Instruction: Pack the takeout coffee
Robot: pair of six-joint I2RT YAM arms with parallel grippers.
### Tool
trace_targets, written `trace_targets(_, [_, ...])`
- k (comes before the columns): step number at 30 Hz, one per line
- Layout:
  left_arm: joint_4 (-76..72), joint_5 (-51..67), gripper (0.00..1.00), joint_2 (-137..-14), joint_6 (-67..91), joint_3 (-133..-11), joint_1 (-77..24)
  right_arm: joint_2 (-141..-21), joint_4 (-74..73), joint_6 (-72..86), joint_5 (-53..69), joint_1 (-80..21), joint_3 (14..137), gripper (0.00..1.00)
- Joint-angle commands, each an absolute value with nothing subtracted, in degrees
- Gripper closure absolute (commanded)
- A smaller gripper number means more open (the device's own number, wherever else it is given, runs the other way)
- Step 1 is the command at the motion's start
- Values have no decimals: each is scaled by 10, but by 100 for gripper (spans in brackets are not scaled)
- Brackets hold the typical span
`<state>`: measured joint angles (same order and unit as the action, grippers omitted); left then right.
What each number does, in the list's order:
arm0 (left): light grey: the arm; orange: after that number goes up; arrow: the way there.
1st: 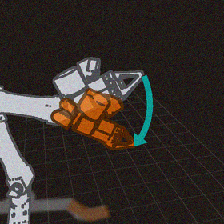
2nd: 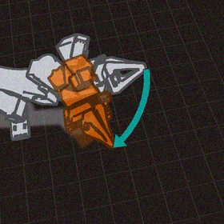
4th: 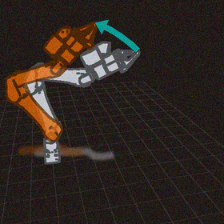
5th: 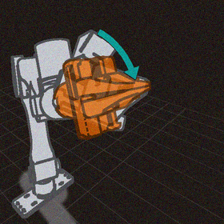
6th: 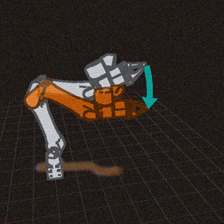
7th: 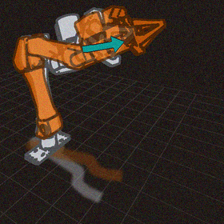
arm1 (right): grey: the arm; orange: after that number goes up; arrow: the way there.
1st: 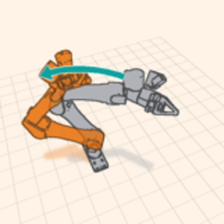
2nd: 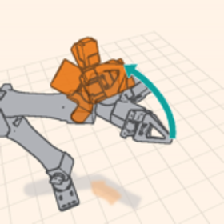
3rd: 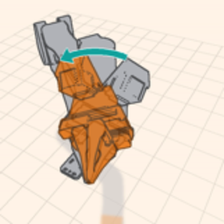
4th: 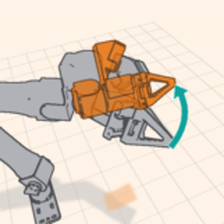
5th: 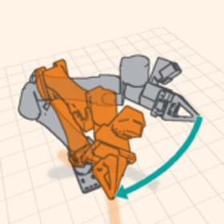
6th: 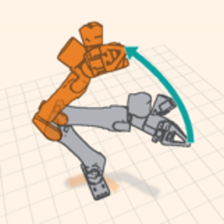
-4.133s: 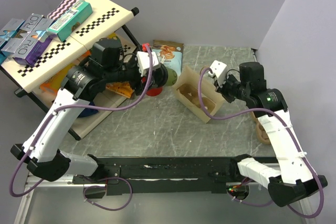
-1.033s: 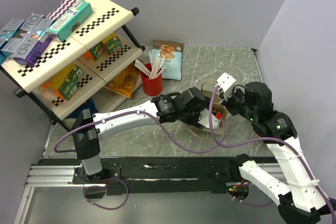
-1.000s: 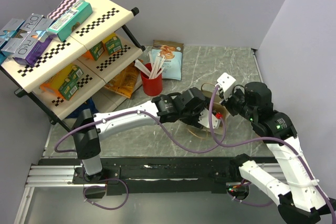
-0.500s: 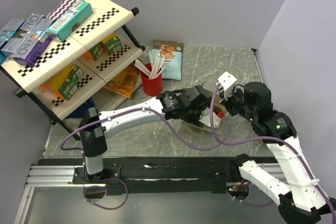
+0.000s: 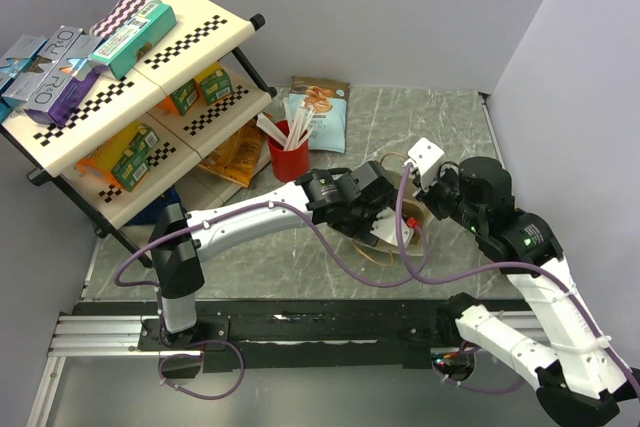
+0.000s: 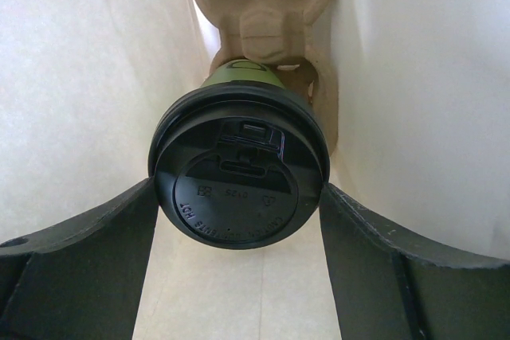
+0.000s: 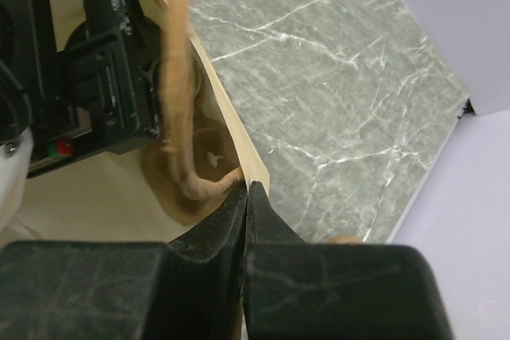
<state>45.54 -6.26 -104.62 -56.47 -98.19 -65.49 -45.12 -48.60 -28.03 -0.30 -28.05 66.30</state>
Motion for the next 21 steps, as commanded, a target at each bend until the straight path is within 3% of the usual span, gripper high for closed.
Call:
trace_targets(1, [479,-57,99,-1041,-587,-998,-652,-454,-438,-280,-28,-288,689,100])
trace_targets(11, [457,-65,99,-1053,-563,-969,-643,-454,-448,-273,-3,-291,698,100])
trace_targets(21, [400,-80,99,-1066,-550,-944,-637,-443,-467,-256,100,-291,693,100])
